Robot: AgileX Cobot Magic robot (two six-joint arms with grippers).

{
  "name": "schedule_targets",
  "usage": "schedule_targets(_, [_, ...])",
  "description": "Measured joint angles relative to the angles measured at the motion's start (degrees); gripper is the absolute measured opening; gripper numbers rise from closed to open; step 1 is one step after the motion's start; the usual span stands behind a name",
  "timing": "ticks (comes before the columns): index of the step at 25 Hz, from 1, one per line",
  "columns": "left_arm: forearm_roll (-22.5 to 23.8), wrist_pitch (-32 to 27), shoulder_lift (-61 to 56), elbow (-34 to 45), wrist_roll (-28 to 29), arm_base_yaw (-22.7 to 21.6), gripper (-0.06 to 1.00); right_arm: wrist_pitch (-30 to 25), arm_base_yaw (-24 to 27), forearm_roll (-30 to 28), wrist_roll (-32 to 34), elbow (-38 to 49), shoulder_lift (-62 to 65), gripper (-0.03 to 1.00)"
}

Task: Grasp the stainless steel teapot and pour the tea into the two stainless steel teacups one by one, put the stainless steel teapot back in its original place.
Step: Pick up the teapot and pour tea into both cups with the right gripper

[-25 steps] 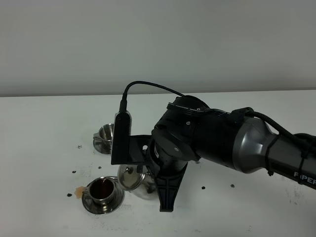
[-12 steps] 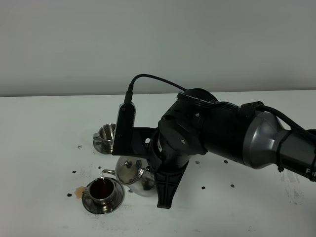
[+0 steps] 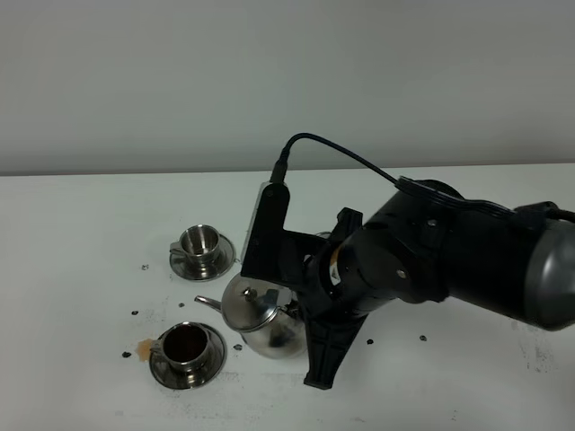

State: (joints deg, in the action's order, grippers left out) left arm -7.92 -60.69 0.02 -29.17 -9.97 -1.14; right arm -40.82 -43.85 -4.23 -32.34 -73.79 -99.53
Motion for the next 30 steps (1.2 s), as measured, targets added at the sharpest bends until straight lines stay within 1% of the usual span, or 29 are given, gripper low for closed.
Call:
schedule_targets(3, [0.00,0.00,0.00,0.00,0.00,0.00,0.48,5.74,0.98,2.07,0.91,5.10,3.77,0.09])
schedule_targets(6, [0.00,0.00,0.00,0.00,0.00,0.00,0.48,13.37,1.67,4.23,1.77,11.05,7.46,0.09])
schedule_targets(11, [0.00,0.00,0.00,0.00,0.00,0.00,0.48,26.76,2.21,9.67,1.98,21.17,10.46,0.09])
schedule_targets(15, [0.00,0.00,0.00,0.00,0.00,0.00,0.48,35.76,2.32,13.10,1.98,27.36,11.01,0.09])
schedule_targets(17, [0.00,0.00,0.00,0.00,0.00,0.00,0.48,38.75,2.38,14.20,1.98,29.30,11.08,0.09])
schedule_targets(22, [0.00,0.00,0.00,0.00,0.00,0.00,0.48,40.82,2.48,14.80,1.98,30.12,11.08,0.09])
schedule_targets(30, [0.00,0.00,0.00,0.00,0.00,0.00,0.48,41.52,2.48,14.87,1.93,30.16,6.37,0.09])
